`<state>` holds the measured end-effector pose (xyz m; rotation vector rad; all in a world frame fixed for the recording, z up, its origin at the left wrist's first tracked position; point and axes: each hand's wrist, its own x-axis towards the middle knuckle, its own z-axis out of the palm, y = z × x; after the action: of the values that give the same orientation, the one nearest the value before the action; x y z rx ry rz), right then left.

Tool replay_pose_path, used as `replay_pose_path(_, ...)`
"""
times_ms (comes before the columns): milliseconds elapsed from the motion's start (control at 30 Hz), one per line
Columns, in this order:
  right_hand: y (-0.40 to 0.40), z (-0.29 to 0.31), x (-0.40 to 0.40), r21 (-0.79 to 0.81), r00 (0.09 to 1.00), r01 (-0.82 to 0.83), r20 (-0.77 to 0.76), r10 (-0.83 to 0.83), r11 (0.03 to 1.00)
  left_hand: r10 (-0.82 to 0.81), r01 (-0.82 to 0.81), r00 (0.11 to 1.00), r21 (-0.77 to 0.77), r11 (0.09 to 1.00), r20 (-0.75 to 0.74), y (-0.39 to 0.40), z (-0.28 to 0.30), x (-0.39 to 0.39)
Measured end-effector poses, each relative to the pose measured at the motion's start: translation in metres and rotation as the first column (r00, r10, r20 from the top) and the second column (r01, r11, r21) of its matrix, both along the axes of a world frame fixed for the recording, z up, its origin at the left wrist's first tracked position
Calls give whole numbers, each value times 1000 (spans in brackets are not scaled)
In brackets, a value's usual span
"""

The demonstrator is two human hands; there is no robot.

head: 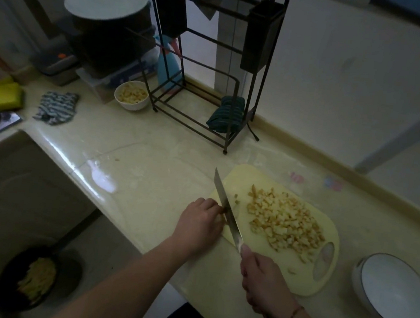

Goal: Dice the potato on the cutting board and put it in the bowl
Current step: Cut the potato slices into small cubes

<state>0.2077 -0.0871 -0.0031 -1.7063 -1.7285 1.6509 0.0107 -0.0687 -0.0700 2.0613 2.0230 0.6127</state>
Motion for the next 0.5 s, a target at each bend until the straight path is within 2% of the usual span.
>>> replay_pose_path(67, -1, -3, -2, 81, 998, -39, 58, 34, 996, -84, 82, 996, 76, 994, 32, 1, -3, -2)
replay_pose_path(200, -2, -4, 0, 94, 994, -59, 94, 50, 994, -171, 168, 985, 77, 983, 25, 3, -5, -3)
replay_pose_path(500, 4, 1, 1, 93, 984, -123, 140, 109, 988, -128, 125, 989, 51, 991, 72, 7, -9, 0)
